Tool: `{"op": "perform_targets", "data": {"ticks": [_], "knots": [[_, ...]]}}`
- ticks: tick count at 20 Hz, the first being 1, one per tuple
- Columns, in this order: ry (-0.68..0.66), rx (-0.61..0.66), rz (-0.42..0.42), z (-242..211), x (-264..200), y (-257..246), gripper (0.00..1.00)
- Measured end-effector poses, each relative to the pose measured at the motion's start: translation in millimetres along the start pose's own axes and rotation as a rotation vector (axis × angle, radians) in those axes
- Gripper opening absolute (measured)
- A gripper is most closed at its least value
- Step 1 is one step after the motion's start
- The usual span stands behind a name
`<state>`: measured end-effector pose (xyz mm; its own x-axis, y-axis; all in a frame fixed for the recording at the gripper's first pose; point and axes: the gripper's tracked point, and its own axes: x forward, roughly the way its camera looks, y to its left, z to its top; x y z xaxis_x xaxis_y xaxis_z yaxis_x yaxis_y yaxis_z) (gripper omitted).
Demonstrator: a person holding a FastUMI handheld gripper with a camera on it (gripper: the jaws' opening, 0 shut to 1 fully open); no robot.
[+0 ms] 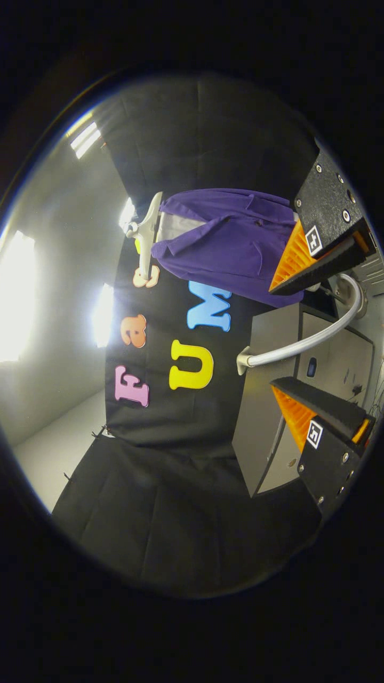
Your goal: Iron the clothes twice with a garment steamer, once on the left side and once on the right side.
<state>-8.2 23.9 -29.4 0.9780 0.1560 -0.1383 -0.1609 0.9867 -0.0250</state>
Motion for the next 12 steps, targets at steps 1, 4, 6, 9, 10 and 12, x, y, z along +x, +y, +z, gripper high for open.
{"op": "perform_targets", "data": {"ticks": [1,4,6,9,10,12], "knots": [[0.01,-0.001,0.022,2,5,2,0.95],[0.04,-0.014,0.099,7,26,5,0.95],[0.046,-0.032,0.152,13,40,5,0.95],[0.039,-0.046,0.187,24,58,-1,0.95],[0.042,-0.045,0.19,25,64,-1,0.95],[0.059,-0.025,0.192,30,75,1,0.95]]}}
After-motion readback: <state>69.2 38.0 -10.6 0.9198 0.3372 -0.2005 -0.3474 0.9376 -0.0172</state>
